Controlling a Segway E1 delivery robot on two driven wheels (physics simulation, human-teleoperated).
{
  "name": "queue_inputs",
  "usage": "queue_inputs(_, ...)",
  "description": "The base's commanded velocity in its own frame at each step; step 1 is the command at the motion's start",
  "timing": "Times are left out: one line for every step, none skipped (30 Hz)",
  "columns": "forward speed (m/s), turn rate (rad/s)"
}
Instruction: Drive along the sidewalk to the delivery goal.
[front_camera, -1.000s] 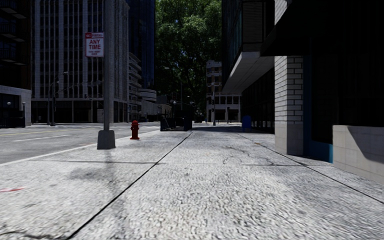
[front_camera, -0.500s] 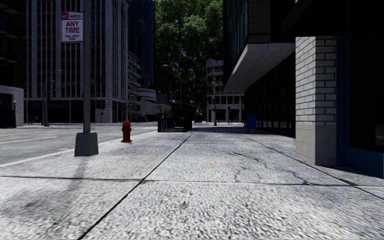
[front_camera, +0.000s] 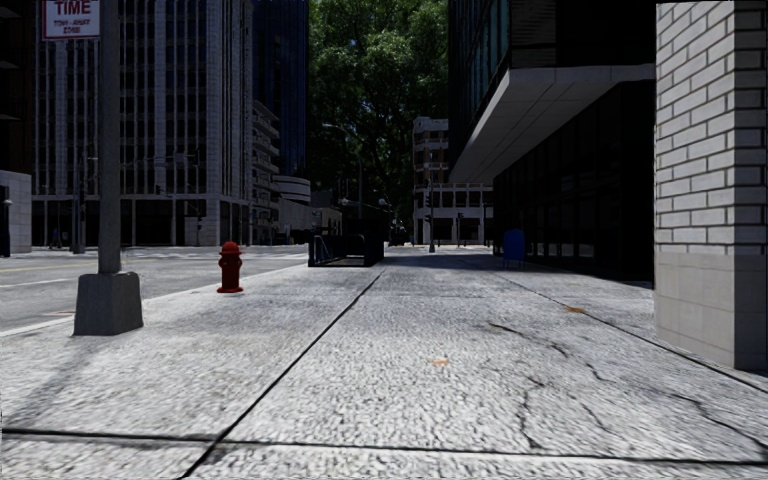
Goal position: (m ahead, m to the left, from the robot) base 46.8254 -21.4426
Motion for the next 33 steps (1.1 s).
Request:
queue_inputs(2.00, -0.21)
queue_inputs(2.00, -0.21)
queue_inputs(2.00, -0.27)
queue_inputs(2.00, -0.27)
queue_inputs(2.00, -0.27)
queue_inputs(2.00, -0.27)
queue_inputs(2.00, -0.27)
queue_inputs(2.00, -0.27)
queue_inputs(2.00, -0.28)
queue_inputs(2.00, -0.28)
queue_inputs(2.00, -0.28)
queue_inputs(2.00, -0.28)
queue_inputs(2.00, -0.28)
queue_inputs(2.00, -0.28)
queue_inputs(2.00, -0.28)
queue_inputs(2.00, -0.28)
queue_inputs(2.00, -0.28)
queue_inputs(2.00, -0.28)
queue_inputs(2.00, -0.28)
queue_inputs(2.00, -0.28)
queue_inputs(2.00, -0.28)
queue_inputs(2.00, -0.28)
queue_inputs(2.00, -0.28)
queue_inputs(2.00, -0.28)
queue_inputs(2.00, -0.28)
queue_inputs(2.00, -0.28)
queue_inputs(2.00, -0.28)
queue_inputs(2.00, -0.28)
queue_inputs(2.00, -0.28)
queue_inputs(2.00, -0.28)
queue_inputs(2.00, -0.28)
queue_inputs(2.00, -0.08)
queue_inputs(2.00, 0.00)
